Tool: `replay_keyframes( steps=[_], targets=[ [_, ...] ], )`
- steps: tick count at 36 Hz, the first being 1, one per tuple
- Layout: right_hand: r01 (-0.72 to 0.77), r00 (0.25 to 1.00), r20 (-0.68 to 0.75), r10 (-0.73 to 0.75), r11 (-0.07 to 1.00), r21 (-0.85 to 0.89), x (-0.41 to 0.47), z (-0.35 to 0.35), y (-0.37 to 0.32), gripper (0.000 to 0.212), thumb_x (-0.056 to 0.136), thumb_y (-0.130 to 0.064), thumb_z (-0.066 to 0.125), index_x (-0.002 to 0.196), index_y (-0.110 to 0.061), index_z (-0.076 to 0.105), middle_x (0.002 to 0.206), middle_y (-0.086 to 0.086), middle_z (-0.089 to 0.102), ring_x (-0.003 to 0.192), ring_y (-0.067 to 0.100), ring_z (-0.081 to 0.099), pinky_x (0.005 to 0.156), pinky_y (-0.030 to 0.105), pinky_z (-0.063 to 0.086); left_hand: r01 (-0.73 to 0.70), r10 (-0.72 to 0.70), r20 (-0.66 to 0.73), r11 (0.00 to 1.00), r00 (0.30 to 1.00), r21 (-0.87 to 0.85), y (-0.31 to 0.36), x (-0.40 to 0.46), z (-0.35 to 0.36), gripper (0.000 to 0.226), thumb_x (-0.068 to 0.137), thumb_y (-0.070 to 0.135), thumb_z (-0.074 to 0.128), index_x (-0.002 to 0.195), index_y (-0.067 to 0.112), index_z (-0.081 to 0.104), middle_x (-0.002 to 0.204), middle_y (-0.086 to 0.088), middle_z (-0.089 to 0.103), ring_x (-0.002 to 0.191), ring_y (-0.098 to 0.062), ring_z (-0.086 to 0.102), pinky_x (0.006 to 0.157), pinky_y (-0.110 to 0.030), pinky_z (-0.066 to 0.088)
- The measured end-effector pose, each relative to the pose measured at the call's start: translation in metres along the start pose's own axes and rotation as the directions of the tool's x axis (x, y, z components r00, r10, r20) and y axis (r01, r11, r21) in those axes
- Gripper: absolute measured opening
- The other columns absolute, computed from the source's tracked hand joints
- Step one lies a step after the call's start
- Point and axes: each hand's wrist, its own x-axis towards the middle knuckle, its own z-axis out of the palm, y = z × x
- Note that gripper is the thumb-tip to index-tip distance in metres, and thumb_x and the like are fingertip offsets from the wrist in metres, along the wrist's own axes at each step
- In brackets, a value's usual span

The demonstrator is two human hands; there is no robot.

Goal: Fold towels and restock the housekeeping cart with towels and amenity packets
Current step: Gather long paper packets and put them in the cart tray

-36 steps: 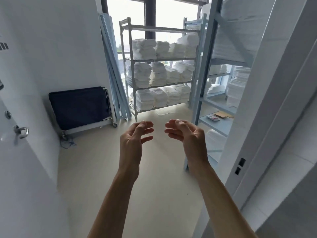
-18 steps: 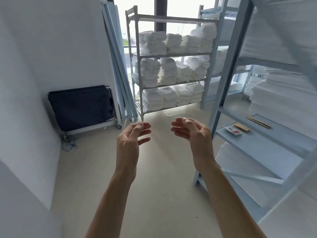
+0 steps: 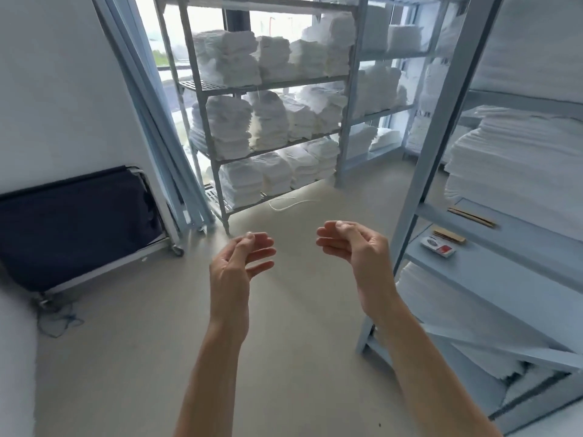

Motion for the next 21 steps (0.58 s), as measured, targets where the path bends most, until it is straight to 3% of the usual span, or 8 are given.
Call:
replay_keyframes(
  steps=[6, 21],
  targets=[
    [-0.005, 0.998, -0.069, 0.006, 1.0, 0.003, 0.071, 0.024, 0.021, 0.022, 0.099, -0.011, 0.051, 0.095, -0.004, 0.072, 0.091, 0.013, 0.077, 0.089, 0.033, 0.073, 0.086, 0.04, 0.057, 0.058, -0.057, 0.049, 0.998, 0.997, -0.019, -0.02, 0.077, 0.006, 0.031, 0.102, 0.012, 0.046, 0.091, 0.006, 0.074, 0.093, -0.019, 0.075, 0.085, -0.03, 0.072, 0.08, -0.042, 0.056],
    [-0.053, 0.99, -0.122, 0.069, 0.99, 0.132, 0.305, 0.077, 0.096, 0.023, 0.098, -0.01, 0.05, 0.091, -0.004, 0.071, 0.093, 0.018, 0.075, 0.087, 0.032, 0.073, 0.086, 0.04, 0.057, 0.082, -0.088, 0.048, 0.991, 0.995, 0.103, -0.087, 0.316, 0.042, 0.028, 0.1, 0.011, 0.048, 0.09, 0.006, 0.074, 0.089, -0.016, 0.075, 0.083, -0.028, 0.072, 0.078, -0.039, 0.057]
  ],
)
